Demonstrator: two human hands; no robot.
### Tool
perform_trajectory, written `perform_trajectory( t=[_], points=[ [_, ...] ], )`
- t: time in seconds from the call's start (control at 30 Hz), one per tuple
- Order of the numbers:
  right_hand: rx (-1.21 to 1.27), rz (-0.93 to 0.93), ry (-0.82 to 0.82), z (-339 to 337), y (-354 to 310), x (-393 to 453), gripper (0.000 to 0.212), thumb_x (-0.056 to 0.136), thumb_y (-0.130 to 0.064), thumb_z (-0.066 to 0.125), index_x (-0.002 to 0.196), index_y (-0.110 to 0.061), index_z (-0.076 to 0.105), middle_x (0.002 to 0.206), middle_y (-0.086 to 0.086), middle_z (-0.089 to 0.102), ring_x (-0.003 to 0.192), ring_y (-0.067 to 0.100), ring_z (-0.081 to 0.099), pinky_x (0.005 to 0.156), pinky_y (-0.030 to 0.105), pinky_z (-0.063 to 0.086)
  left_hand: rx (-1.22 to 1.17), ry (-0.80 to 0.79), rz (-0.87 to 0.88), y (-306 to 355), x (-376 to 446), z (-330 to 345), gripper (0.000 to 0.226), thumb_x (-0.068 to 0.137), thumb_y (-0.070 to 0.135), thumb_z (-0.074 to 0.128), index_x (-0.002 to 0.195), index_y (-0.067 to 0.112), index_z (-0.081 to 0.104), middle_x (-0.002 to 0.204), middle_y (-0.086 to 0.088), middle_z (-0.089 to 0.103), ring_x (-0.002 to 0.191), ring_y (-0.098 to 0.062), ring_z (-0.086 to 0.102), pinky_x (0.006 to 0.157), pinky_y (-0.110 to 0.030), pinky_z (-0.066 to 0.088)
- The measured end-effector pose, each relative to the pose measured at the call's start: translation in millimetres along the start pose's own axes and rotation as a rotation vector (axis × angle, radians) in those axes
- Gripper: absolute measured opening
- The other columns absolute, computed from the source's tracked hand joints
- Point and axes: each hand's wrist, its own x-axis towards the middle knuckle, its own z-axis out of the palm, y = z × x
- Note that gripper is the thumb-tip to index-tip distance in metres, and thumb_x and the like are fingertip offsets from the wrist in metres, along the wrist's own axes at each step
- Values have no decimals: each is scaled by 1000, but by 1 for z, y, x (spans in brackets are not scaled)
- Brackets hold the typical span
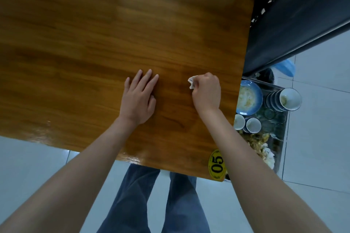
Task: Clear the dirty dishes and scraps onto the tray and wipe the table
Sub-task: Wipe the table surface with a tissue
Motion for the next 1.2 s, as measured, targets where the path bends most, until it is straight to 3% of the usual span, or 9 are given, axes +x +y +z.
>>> perform_trajectory(
  t=[0.2, 0.33, 0.5, 0.63, 1.03, 1.2],
  points=[
    [-73, -133, 37, 10, -11, -53, 18, 71, 10, 67, 85, -1, 70, 79, 12, 64, 74, 28, 57, 58, 25, 35, -10, 20, 6, -1, 1, 1, 57, 86, 30, 33, 142, 19, 38, 149, -7, 36, 140, -30, 23, 110, -53, 15],
    [-97, -215, 59, 8, -4, -50, 16, 68, 10, 69, 71, -6, 69, 67, 7, 63, 61, 26, 55, 60, 30, 35, -26, 11, -5, 0, 2, -1, 58, 85, 30, 33, 142, 19, 38, 149, -7, 35, 140, -30, 23, 110, -53, 15],
    [-134, 29, 139, -6, 6, 6, 22, 85, 2, 55, 93, -12, 69, 80, 5, 66, 79, 27, 53, 70, 31, 26, -39, 6, -7, 2, 1, -4, 60, 84, 30, 32, 142, 18, 40, 149, -7, 35, 140, -30, 24, 110, -54, 17],
    [-118, 72, 123, -8, 8, 18, 21, 87, 0, 54, 95, -12, 70, 84, 7, 67, 83, 28, 54, 69, 31, 28, -51, -2, -12, 1, 1, -3, 59, 84, 30, 33, 142, 19, 39, 149, -7, 35, 140, -30, 23, 110, -53, 17],
    [-33, -196, 36, 14, 2, -86, 24, 62, 12, 75, 80, -4, 71, 70, 7, 65, 64, 22, 55, 54, 26, 44, -63, -11, -11, 1, 1, -2, 59, 84, 30, 34, 141, 19, 40, 148, -8, 36, 140, -31, 25, 109, -54, 18],
    [11, -89, 41, 3, 11, -69, 16, 73, 13, 65, 80, -1, 69, 74, 11, 65, 69, 26, 53, 59, 29, 40, -64, -16, -18, 1, 2, -3, 58, 84, 29, 33, 142, 19, 39, 149, -7, 35, 140, -30, 23, 110, -53, 16]
  ],
)
